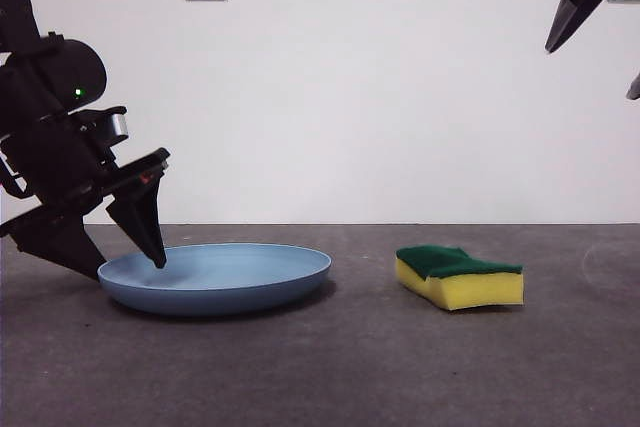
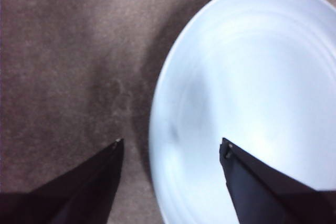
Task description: Pick up the plate,pick up the cloth,clean the plate with the cloth
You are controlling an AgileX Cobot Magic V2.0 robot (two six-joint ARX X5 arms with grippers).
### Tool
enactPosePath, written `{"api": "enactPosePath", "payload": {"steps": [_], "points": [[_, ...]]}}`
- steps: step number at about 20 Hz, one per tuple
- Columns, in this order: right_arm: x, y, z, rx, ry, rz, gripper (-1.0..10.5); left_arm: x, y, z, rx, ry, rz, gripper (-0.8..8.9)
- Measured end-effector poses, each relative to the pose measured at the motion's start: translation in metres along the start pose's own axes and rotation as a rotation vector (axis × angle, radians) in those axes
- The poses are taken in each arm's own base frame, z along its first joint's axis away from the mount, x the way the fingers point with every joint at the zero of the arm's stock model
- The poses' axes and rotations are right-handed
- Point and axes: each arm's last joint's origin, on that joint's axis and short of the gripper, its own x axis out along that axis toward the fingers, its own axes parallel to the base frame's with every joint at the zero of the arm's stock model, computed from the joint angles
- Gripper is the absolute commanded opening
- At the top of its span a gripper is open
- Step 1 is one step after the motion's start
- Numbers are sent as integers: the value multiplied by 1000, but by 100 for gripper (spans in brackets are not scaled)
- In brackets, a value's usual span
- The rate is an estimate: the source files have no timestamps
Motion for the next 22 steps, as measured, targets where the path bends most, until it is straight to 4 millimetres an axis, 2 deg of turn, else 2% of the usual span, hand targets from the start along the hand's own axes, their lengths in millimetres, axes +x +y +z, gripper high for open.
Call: {"api": "enactPosePath", "payload": {"steps": [3,4,6,7,11,13,16,19,22], "points": [[0,0,0,4,0,0,440,3,1,2,-1,3,-4,300],[0,0,0,4,0,0,438,3,1,2,-1,4,-3,264],[0,0,0,6,0,0,437,4,1,2,-1,6,2,45],[0,0,0,6,0,0,437,5,2,2,-3,9,5,-16],[0,0,0,33,0,0,432,7,2,2,-12,17,-3,-8],[0,1,0,33,1,3,432,-1,-2,12,-14,12,-13,-8],[9,7,0,10,32,24,432,-30,-15,28,25,-18,-1,-8],[31,17,2,-43,99,-12,432,-78,-34,42,89,-130,-9,-8],[55,33,12,-138,150,-81,369,-124,-54,42,145,-251,-24,-8]]}}
